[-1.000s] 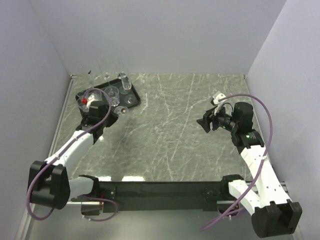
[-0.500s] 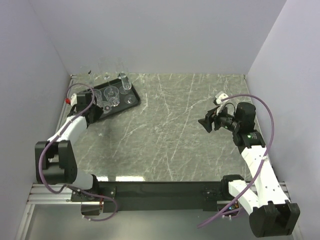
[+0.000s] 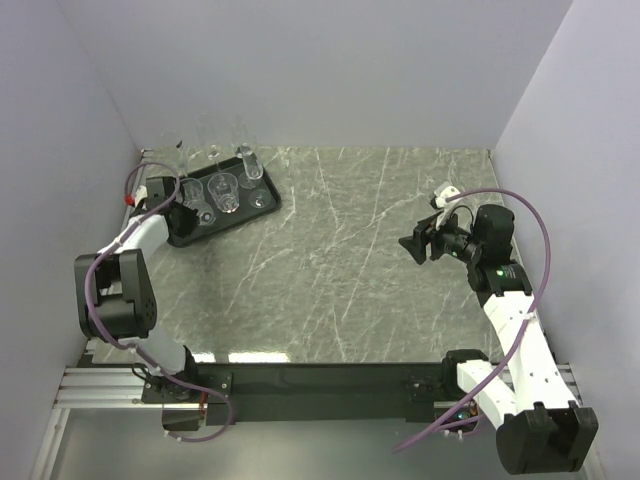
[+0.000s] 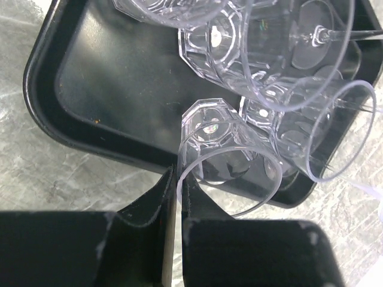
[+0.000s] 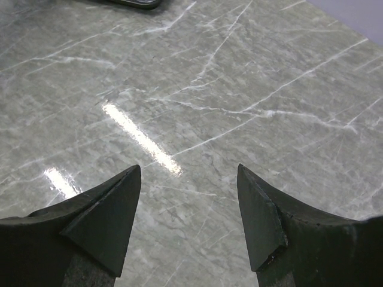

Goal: Place the glasses into the tray
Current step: Place the glass into the tray

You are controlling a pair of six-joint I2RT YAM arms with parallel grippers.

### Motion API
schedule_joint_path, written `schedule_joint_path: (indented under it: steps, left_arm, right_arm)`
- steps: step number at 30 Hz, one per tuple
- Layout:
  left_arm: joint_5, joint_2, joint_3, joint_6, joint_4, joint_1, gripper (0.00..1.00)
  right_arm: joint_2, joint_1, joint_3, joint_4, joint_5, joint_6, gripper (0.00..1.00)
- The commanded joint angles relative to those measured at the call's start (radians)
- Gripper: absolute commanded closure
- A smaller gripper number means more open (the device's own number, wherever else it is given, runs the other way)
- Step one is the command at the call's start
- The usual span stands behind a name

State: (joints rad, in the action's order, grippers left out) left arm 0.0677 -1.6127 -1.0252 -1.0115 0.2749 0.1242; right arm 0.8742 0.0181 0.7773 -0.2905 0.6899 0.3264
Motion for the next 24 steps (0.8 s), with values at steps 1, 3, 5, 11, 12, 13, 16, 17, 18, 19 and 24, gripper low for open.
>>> schedule_joint_path:
  steps: [1, 3, 5, 11, 12, 13, 16, 17, 18, 19, 24]
  left_arm:
    - [-0.023, -0.018, -0.056, 0.004, 0.012, 0.008, 0.96]
    - [-0.023, -0.029, -0.061, 0.005, 0.014, 0.009, 0.94]
    - [-0.026, -0.039, -0.067, 0.007, 0.015, 0.011, 0.92]
    - [-0.040, -0.072, -0.084, 0.017, 0.030, 0.018, 0.87]
    - [-0.043, -0.075, -0.085, 0.022, 0.030, 0.020, 0.86]
    - [-0.049, -0.076, -0.087, 0.025, 0.030, 0.023, 0.85]
    - [-0.040, -0.069, -0.091, 0.031, 0.032, 0.025, 0.74]
    - [-0.039, -0.067, -0.093, 0.034, 0.035, 0.025, 0.71]
    - [-0.034, -0.064, -0.098, 0.039, 0.041, 0.026, 0.63]
    - [-0.034, -0.061, -0.098, 0.042, 0.041, 0.026, 0.63]
    - [-0.043, -0.038, -0.101, 0.059, 0.049, 0.031, 0.61]
  right_arm:
    - [-0.023, -0.013, -0.012, 0.040, 0.013, -0.009, 0.28]
    - [-0.021, -0.014, -0.012, 0.040, 0.014, -0.009, 0.28]
    - [-0.026, -0.014, -0.012, 0.039, 0.013, -0.007, 0.28]
    - [-0.035, -0.014, -0.012, 0.039, 0.020, -0.009, 0.28]
    - [-0.035, -0.014, -0.012, 0.039, 0.022, -0.007, 0.28]
    - [-0.035, -0.014, -0.012, 0.039, 0.023, -0.009, 0.28]
    - [-0.041, -0.040, -0.015, 0.040, 0.026, -0.009, 0.28]
    - [-0.040, -0.041, -0.013, 0.040, 0.028, -0.009, 0.28]
    - [-0.043, -0.041, -0.013, 0.040, 0.028, -0.010, 0.28]
    - [-0.044, -0.043, -0.013, 0.039, 0.028, -0.012, 0.28]
    - [-0.046, -0.046, -0.013, 0.039, 0.031, -0.010, 0.28]
